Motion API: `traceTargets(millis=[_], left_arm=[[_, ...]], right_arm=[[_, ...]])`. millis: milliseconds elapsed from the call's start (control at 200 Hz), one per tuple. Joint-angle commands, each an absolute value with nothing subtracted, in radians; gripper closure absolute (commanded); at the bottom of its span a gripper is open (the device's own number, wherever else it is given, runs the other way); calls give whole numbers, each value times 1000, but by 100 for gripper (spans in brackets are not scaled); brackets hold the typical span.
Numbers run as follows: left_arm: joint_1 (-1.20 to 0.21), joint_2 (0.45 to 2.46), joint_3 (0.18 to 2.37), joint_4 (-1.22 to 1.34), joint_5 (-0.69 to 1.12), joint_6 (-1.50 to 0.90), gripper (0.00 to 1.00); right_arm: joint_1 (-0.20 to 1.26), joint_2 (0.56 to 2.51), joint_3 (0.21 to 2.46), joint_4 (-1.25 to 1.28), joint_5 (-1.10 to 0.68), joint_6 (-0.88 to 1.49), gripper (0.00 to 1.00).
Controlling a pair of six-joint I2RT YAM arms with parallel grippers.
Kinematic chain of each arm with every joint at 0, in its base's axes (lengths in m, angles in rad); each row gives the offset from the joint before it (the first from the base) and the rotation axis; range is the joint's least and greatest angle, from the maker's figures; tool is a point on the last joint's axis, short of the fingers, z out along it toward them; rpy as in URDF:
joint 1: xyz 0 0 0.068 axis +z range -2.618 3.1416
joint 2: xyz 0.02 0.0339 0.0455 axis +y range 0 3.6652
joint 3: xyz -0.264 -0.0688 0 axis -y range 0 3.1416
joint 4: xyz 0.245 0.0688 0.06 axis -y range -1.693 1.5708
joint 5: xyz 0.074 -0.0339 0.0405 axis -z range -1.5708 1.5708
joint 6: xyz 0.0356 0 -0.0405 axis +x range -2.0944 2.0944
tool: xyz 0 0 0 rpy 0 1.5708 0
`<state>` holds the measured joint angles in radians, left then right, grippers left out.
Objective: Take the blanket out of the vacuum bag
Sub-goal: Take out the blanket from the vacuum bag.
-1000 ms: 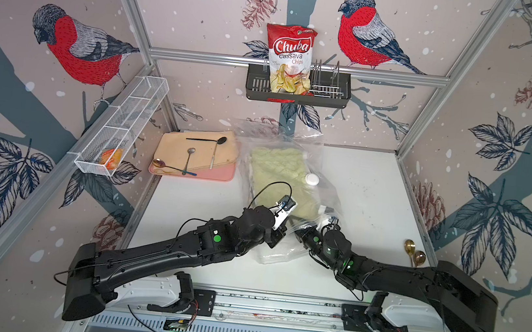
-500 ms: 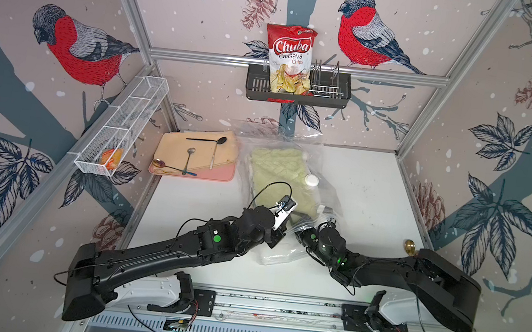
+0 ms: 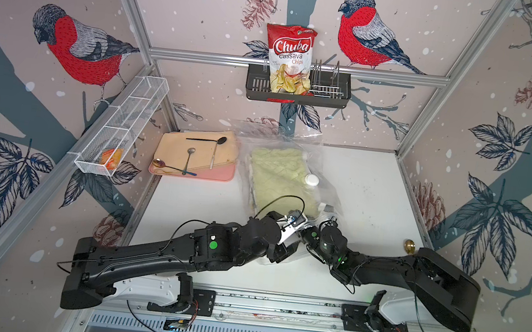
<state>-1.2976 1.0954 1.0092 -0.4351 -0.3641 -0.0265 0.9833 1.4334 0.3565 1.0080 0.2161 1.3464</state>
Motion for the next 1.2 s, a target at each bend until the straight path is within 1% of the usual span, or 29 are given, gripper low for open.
traceTargets(millis=[0, 130, 215, 245, 330, 410, 445, 515, 590, 705, 800, 1056, 1196], left_arm=[[-1310, 1138, 1003, -550, -438, -4, 26], [-1312, 1199, 1005, -526, -484, 24, 26], [-1312, 1246, 1026, -504, -518, 29, 28], [-1312, 1262, 1028, -501, -539, 28, 30], [-1312, 1306, 1017, -480, -632, 6, 40], [-1312, 1343, 1003, -443, -728, 0, 53], [-1312, 1355, 1003, -429, -763, 4, 61], [-1312, 1368, 1018, -421, -840, -6, 82], [-1312, 1357, 1048, -400, -890, -1, 100], [-1298, 1330, 1060, -324, -899, 52, 100], [-1269, 1329, 1062, -310, -875, 45, 100], [-1199, 1294, 1038, -262, -826, 29, 100], [-1187, 1293, 1032, -253, -833, 26, 100]], right_arm=[[981, 1433, 356, 1020, 206, 1345, 100], [979, 1425, 357, 1026, 198, 1344, 100], [979, 1418, 353, 1032, 198, 1344, 100], [979, 1417, 351, 1039, 198, 1345, 100], [979, 1420, 343, 1063, 194, 1354, 100], [980, 1427, 342, 1081, 182, 1360, 100], [981, 1431, 345, 1088, 175, 1360, 100], [983, 1440, 353, 1093, 166, 1362, 100], [988, 1446, 353, 1109, 158, 1365, 100], [997, 1429, 342, 1129, 161, 1365, 100], [1008, 1379, 341, 1115, 167, 1352, 100], [1041, 1200, 345, 938, 224, 1304, 100], [1103, 1127, 334, 855, 284, 1280, 100]])
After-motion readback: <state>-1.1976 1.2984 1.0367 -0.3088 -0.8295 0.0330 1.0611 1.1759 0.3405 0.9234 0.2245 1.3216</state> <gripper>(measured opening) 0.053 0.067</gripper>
